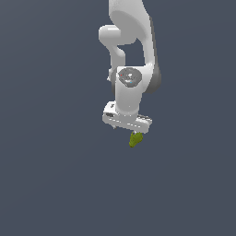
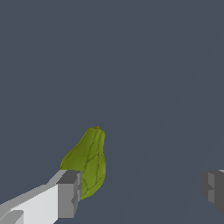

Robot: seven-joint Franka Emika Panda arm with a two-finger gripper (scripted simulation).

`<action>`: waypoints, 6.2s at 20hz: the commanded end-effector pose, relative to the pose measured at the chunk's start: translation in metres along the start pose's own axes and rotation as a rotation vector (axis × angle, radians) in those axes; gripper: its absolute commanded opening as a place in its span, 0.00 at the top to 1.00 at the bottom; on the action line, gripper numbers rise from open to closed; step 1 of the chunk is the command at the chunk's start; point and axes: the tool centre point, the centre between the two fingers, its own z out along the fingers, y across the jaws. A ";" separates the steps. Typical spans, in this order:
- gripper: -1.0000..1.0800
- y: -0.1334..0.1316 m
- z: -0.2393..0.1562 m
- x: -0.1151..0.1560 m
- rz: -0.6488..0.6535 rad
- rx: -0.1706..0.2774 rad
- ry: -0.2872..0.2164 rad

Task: Pick up the object and move it to a goal position.

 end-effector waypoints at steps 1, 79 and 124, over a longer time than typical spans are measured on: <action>0.04 -0.005 0.004 -0.002 0.061 0.002 0.001; 1.00 -0.074 0.046 -0.015 0.694 0.015 0.010; 1.00 -0.184 -0.176 0.062 0.694 0.015 0.009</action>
